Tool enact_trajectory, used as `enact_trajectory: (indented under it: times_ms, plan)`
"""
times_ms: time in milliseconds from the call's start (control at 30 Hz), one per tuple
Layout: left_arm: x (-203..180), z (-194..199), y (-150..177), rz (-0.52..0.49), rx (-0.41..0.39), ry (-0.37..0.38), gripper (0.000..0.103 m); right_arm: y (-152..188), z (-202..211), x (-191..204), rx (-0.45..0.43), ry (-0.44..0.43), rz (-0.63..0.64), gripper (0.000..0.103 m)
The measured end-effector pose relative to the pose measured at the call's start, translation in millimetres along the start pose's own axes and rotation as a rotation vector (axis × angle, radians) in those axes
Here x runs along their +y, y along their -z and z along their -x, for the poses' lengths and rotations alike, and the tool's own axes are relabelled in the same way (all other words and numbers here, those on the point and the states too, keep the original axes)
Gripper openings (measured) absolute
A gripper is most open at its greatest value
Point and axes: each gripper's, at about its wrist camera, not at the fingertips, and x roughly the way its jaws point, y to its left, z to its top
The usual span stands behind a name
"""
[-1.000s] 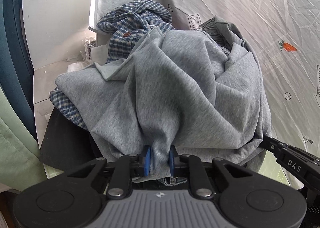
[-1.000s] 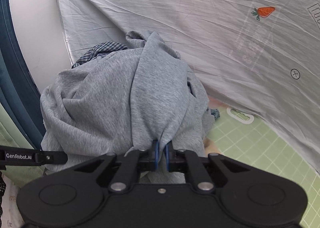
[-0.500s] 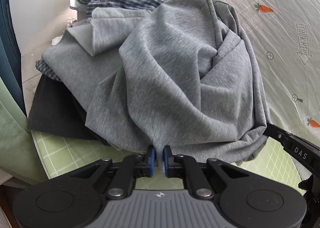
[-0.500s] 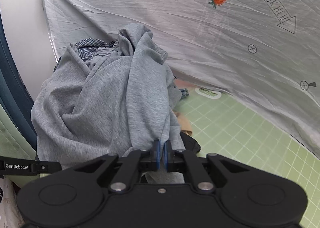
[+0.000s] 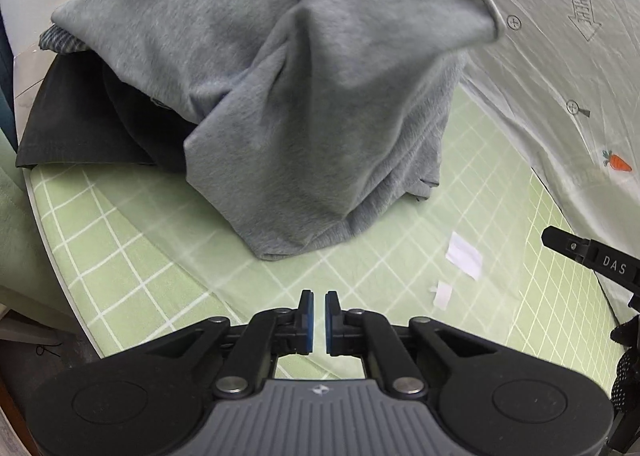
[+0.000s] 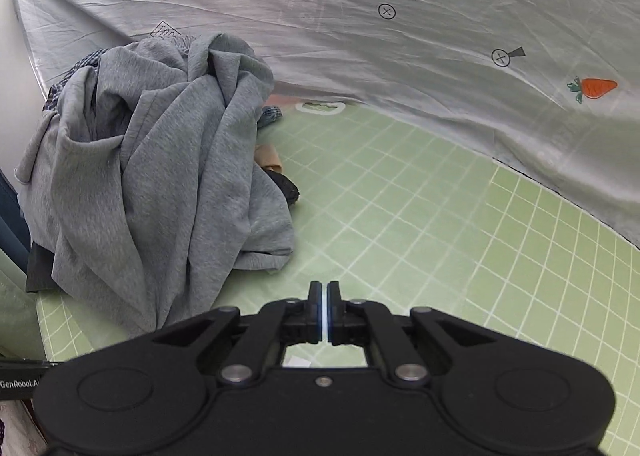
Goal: Fold clothes
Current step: 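Lift the grey sweatpants with both grippers and lay them on the mat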
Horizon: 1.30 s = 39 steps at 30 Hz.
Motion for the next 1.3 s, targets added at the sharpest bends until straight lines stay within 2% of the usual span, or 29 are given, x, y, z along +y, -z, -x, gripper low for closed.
enact_trajectory:
  times_ms: [67, 167, 233, 300, 467, 533, 567, 600, 667, 700, 733, 833, 1033, 1167, 1300]
  plan:
    - [6.3, 2.8, -4.5, 0.031, -0.021, -0.008, 0.026, -9.9, -4.6, 10.2, -0.009, -0.014, 0.014, 0.012]
    - [12.9, 3.1, -19.7, 0.054, -0.058, -0.059, 0.036, -28.9, -17.1, 25.5, -0.024, -0.05, 0.045, 0.024]
    - [15.8, 0.7, -29.3, 0.056, -0.083, -0.086, 0.048, -43.0, -25.7, 38.3, -0.038, -0.078, 0.07, 0.033]
    - [17.3, -2.1, -39.2, 0.048, -0.101, -0.091, 0.057, -58.4, -33.2, 50.5, -0.053, -0.112, 0.076, 0.035]
    - [15.2, -13.0, -62.8, 0.023, -0.131, -0.096, 0.06, -98.9, -48.6, 80.7, -0.097, -0.236, 0.051, 0.051]
    - [16.1, -21.3, -71.7, 0.027, -0.126, -0.092, 0.06, -111.8, -58.4, 89.6, -0.102, -0.276, 0.03, 0.068]
    - [16.6, -25.7, -75.7, 0.03, -0.121, -0.089, 0.06, -117.5, -64.3, 93.0, -0.097, -0.287, 0.025, 0.071]
    - [17.1, -30.2, -79.3, 0.034, -0.109, -0.088, 0.057, -121.2, -71.0, 96.4, -0.081, -0.284, 0.03, 0.069]
    - [17.6, -37.0, -83.4, 0.042, -0.085, -0.089, 0.036, -125.2, -83.9, 103.2, -0.044, -0.269, 0.049, 0.047]
    - [17.9, -40.3, -85.2, 0.045, -0.073, -0.088, 0.01, -123.9, -86.4, 103.7, -0.038, -0.26, 0.056, 0.025]
    - [18.6, -42.8, -85.6, 0.048, -0.061, -0.081, 0.002, -121.6, -87.1, 102.9, -0.041, -0.252, 0.058, 0.02]
    - [18.3, -44.5, -82.2, 0.045, -0.059, -0.073, 0.002, -111.1, -79.7, 92.1, -0.071, -0.23, 0.064, 0.011]
    - [0.3, -35.2, -61.4, -0.046, -0.054, -0.07, 0.001, -77.4, -41.5, 60.4, -0.123, -0.132, 0.064, 0.01]
    - [-19.1, -27.2, -38.3, -0.153, -0.043, -0.067, 0.001, -37.7, -13.1, 37.5, -0.122, -0.045, 0.066, 0.009]
    - [-37.5, -32.2, -14.0, -0.242, 0.014, -0.047, 0.001, 9.7, 12.7, -1.2, -0.081, 0.02, 0.002, 0.009]
